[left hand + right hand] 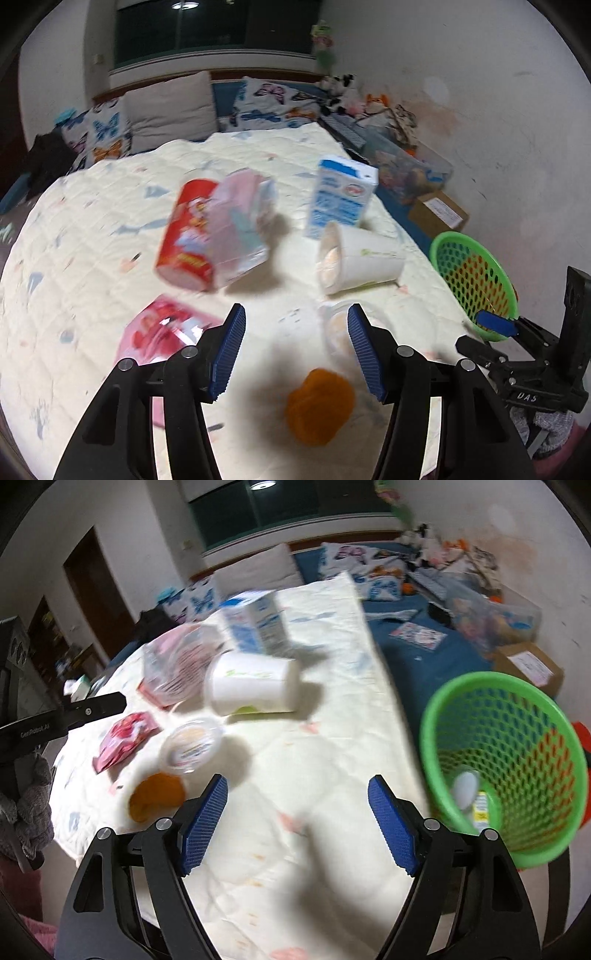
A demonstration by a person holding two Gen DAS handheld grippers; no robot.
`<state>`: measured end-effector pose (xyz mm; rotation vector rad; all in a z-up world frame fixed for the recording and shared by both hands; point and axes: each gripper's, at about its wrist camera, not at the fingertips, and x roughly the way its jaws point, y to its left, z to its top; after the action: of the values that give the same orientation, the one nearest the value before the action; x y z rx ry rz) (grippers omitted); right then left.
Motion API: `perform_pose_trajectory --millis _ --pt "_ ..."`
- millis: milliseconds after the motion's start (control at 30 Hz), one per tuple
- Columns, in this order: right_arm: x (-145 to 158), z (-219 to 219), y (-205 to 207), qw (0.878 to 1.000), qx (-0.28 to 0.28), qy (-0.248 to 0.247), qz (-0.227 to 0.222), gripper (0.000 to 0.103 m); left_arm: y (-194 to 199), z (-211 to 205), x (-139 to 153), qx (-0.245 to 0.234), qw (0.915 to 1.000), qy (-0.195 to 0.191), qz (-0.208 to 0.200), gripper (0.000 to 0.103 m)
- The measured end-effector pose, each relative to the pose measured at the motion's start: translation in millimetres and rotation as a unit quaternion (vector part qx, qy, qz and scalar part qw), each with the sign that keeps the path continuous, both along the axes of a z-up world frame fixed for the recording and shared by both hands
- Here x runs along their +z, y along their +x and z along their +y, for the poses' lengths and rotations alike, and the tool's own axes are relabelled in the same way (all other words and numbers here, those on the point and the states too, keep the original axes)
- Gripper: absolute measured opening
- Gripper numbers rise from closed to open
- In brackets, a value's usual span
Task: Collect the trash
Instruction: 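Return both tools to the table toward the orange peel and plastic cup, then grasp the clear pudding cup with the right tool while the left tool grasps the orange peel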
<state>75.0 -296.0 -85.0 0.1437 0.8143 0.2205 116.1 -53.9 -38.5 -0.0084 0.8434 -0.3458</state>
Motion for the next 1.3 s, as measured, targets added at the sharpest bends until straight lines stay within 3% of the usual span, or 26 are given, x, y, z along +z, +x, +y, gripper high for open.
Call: perform_pose_trajectory --millis 367,567,1300 --pt "-14 66 20 0.996 0.084 -0.009 0.016 0.08 -23 49 -5 0.043 0.999 -0.009 0.001 0.058" --pt "-21 88 36 0.995 0.101 -0.018 0.019 0.08 -32 62 -11 0.052 0.9986 -0.012 0.006 0.058" --pt "-36 108 62 0.992 0.123 -0.025 0.03 0.078 -43 60 -37 0.036 0.9986 -0.015 0.035 0.058"
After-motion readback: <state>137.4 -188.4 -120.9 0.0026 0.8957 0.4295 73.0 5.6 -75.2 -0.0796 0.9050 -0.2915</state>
